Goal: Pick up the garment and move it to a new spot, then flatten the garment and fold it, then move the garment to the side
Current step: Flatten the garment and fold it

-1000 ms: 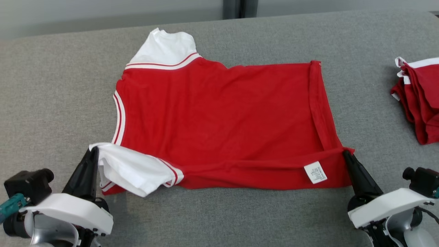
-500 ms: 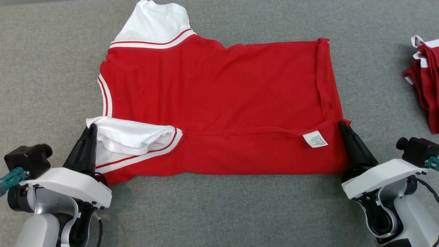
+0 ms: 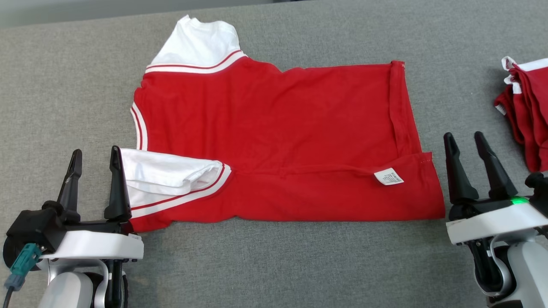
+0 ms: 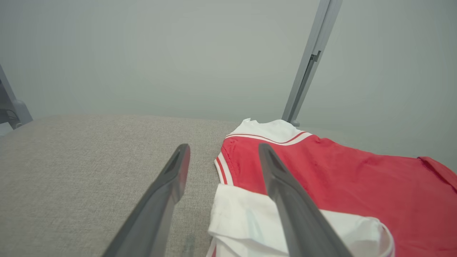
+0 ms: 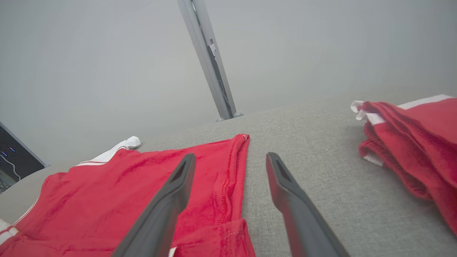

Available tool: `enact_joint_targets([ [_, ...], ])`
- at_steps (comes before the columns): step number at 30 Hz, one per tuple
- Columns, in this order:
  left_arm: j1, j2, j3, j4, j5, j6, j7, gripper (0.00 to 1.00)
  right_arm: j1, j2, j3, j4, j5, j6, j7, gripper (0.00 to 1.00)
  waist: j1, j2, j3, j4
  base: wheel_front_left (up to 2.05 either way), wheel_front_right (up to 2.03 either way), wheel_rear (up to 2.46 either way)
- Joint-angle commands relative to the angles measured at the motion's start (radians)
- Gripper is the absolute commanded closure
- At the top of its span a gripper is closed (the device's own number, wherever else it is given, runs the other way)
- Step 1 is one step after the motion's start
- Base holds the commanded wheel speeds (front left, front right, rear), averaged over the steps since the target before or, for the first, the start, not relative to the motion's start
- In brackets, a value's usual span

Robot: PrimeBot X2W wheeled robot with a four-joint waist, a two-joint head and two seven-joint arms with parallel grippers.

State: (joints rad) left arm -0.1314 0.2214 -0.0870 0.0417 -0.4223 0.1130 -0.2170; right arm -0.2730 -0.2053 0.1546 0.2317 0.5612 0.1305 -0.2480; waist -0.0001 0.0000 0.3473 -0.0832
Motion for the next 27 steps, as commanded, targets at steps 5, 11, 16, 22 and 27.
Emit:
enact_joint_targets([
  [5,0.011,0.015,-0.004,-0.01,0.067,0.021,-0.035,0.0,0.069,0.046,-0.109,-0.074,-0.197,0.001,-0.015,0.0,0.0001,0.0,-0.043,0.003,0.0,0.0,0.0],
  [11,0.062,0.031,-0.023,-0.011,0.091,0.027,-0.023,0.0,0.129,0.071,-0.142,-0.112,-0.286,0.001,-0.001,0.0,0.0001,0.0,-0.067,-0.004,0.0,0.0,0.0],
  [16,0.11,0.034,-0.032,0.002,0.081,0.027,-0.007,0.0,0.164,0.094,-0.146,-0.135,-0.297,0.001,0.02,0.0,0.0001,0.0,-0.08,-0.011,0.0,0.0,0.0],
  [22,0.119,0.036,-0.036,0.014,0.071,0.025,-0.001,0.0,0.185,0.106,-0.148,-0.148,-0.306,0.001,0.036,0.0,0.0001,0.0,-0.093,-0.01,0.0,0.0,0.0],
  [27,0.113,0.041,-0.041,0.018,0.067,0.02,0.006,0.0,0.194,0.109,-0.147,-0.154,-0.308,0.001,0.041,0.0,0.0001,0.0,-0.098,-0.008,0.0,0.0,0.0],
])
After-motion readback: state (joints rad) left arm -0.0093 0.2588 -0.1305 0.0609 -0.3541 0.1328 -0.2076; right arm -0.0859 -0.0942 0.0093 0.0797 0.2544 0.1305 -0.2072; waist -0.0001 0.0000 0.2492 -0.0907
